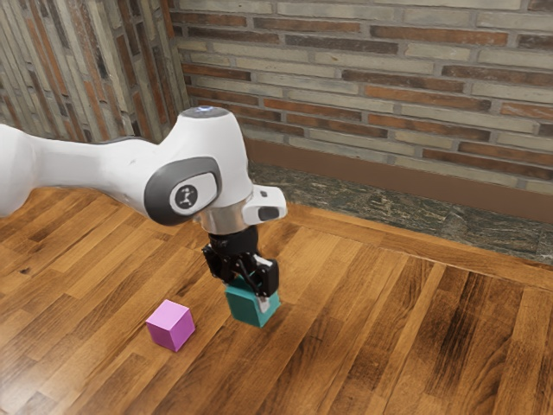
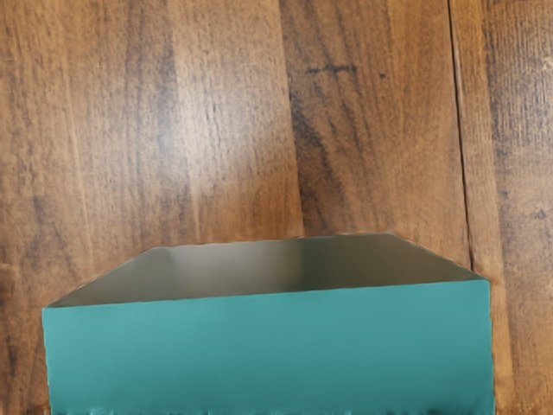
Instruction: Pick up the blue block with one arm, and put the blue block on the pink block with one arm
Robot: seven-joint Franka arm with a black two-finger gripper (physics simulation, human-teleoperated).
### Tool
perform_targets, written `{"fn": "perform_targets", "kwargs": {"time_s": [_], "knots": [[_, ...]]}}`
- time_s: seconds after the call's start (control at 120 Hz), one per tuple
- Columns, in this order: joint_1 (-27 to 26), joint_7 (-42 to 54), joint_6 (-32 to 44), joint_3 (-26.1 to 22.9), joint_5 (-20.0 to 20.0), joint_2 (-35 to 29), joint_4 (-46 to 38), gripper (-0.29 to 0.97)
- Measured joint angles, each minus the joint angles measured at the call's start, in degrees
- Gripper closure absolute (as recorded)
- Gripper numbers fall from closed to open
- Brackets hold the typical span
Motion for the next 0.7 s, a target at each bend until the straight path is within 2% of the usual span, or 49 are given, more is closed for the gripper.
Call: {"fn": "perform_targets", "kwargs": {"time_s": [0.108,0.267,0.483,0.7], "knots": [[7.29,1.91,-3.21,-3.72,1.95,-5.59,-3.73,0.31],[14.73,4.70,-7.31,-4.57,4.51,-11.62,-8.54,0.31],[18.30,7.85,-10.13,-4.57,7.89,-17.28,-14.26,0.30],[20.65,9.96,-9.06,-4.16,9.73,-15.07,-16.22,0.29]]}}
